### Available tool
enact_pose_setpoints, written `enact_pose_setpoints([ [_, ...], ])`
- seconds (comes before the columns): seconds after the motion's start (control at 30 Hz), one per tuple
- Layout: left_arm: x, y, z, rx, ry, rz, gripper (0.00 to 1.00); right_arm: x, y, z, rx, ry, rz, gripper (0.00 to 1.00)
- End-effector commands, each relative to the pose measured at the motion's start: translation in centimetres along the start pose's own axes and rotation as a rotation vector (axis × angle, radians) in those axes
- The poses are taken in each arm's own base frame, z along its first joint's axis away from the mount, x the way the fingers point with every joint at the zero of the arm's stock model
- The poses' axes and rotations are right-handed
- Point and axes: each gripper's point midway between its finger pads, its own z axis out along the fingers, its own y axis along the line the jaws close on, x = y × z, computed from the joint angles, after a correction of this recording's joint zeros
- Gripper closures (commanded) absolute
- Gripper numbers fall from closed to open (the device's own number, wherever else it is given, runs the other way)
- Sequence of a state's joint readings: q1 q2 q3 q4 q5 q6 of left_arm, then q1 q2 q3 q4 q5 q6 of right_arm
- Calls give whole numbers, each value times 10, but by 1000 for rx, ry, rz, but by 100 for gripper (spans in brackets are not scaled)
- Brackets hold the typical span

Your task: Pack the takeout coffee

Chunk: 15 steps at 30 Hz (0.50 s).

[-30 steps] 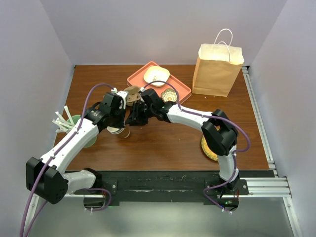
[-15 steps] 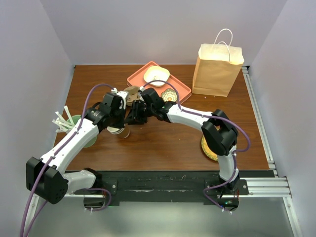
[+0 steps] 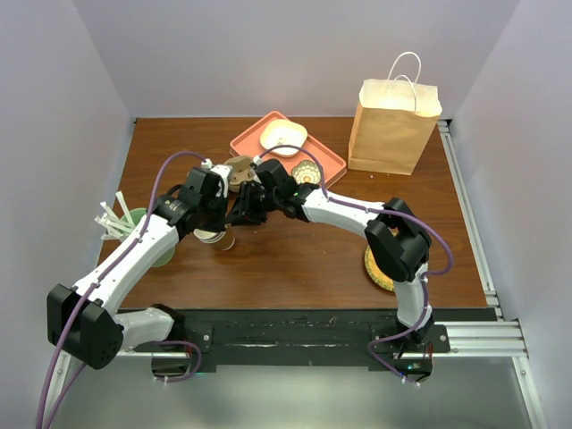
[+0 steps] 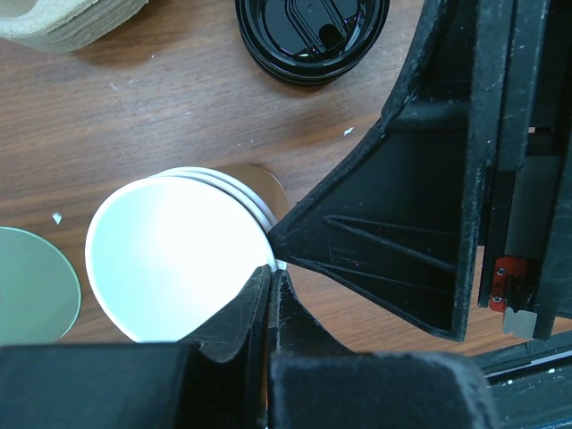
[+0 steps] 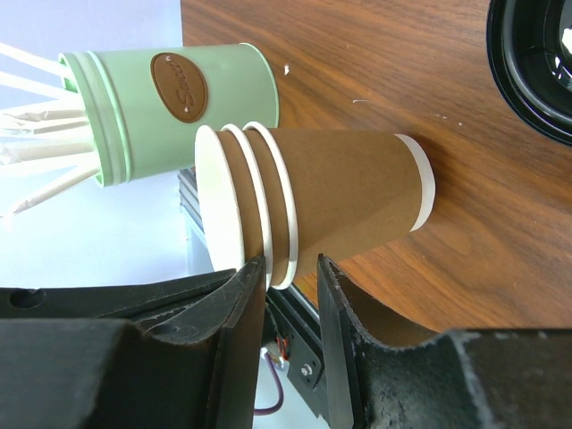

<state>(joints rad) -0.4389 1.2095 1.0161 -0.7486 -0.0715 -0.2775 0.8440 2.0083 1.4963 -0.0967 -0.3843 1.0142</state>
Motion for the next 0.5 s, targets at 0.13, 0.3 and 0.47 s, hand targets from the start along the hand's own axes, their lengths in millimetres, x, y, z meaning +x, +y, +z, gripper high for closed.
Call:
enact_pose_setpoints([
  [0.13, -29, -11, -10, 45, -98, -33, 100, 6, -2, 3, 7, 4, -13, 66],
  [0.3, -34, -9, -11, 31, -104, -33, 100, 8, -8, 6, 24, 11, -18, 66],
  [0.47, -39, -9, -14, 26, -112, -38, 100, 11, -16, 9, 49, 23, -23, 66],
])
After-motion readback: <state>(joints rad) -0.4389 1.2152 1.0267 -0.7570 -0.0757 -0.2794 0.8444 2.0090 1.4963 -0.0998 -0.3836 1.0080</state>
